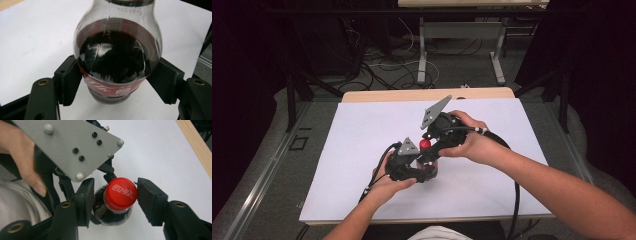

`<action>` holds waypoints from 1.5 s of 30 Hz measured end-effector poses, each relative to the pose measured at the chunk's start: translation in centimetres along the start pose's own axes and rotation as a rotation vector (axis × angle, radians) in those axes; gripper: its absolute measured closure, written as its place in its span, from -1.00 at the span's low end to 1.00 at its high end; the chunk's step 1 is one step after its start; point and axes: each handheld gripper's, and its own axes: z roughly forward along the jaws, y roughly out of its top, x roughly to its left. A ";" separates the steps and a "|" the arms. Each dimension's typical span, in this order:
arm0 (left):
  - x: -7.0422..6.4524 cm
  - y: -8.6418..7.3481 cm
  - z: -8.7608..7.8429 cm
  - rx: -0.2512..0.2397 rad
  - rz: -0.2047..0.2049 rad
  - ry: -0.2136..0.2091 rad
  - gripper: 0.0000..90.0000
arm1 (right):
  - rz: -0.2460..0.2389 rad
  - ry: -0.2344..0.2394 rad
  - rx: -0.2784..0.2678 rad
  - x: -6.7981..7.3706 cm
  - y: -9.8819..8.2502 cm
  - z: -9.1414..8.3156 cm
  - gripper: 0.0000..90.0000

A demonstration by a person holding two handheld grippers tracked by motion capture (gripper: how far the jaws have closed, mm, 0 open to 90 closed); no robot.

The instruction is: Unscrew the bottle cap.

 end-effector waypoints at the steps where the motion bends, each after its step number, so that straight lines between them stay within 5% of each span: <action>1: 0.0 0.0 0.0 0.001 -0.002 -0.002 -0.30 | 0.011 -0.004 0.006 0.1 0.0 0.0 0.14; 8: -0.2 0.0 0.1 -0.010 -0.014 0.003 -0.30 | 0.010 -0.021 0.009 -0.2 0.5 0.5 0.35; 11: -0.1 0.0 0.0 0.011 -0.015 -0.010 -0.30 | 0.003 0.020 0.038 -0.7 0.7 0.5 0.36; 15: -0.2 -0.1 0.0 0.001 -0.014 -0.019 -0.30 | -0.126 0.138 0.052 -2.2 1.0 0.6 0.37; 19: -0.4 0.0 0.2 0.001 -0.007 -0.028 -0.30 | -0.309 0.279 0.051 -3.4 1.1 0.7 0.36; 22: -0.4 0.0 0.2 0.014 -0.010 -0.031 -0.30 | -0.384 0.302 0.054 -3.8 1.0 0.8 0.25; 24: -0.4 0.0 0.2 0.000 -0.013 -0.020 -0.30 | -0.357 0.236 0.045 -3.5 0.9 0.8 -0.03; 25: -0.2 0.0 0.1 -0.004 -0.003 -0.015 -0.30 | -0.307 0.227 0.034 -3.3 0.8 0.7 -0.12; 29: 0.0 0.0 -0.1 -0.006 -0.027 -0.003 -0.30 | -0.091 0.137 0.018 -2.4 0.5 0.1 -0.06; 30: 0.0 0.0 -0.1 -0.003 -0.030 -0.005 -0.30 | -0.046 0.099 0.020 -2.0 0.4 0.0 -0.06; 31: 0.0 0.0 -0.1 -0.001 -0.030 0.000 -0.30 | 0.067 0.058 0.017 -1.6 0.3 -0.2 -0.01; 32: 0.0 0.0 0.0 0.000 -0.034 0.006 -0.30 | 0.099 0.020 0.008 -1.5 0.2 -0.2 0.01; 37: 0.0 0.0 0.0 0.008 -0.042 0.013 -0.30 | 0.197 -0.041 -0.011 -0.5 0.1 0.0 0.13; 42: 0.0 0.0 0.1 -0.001 -0.035 0.014 -0.30 | 0.210 -0.098 0.002 0.3 0.4 0.5 0.35; 45: 0.0 0.0 0.1 0.001 -0.027 0.011 -0.30 | 0.204 -0.068 0.015 0.0 0.5 0.5 0.36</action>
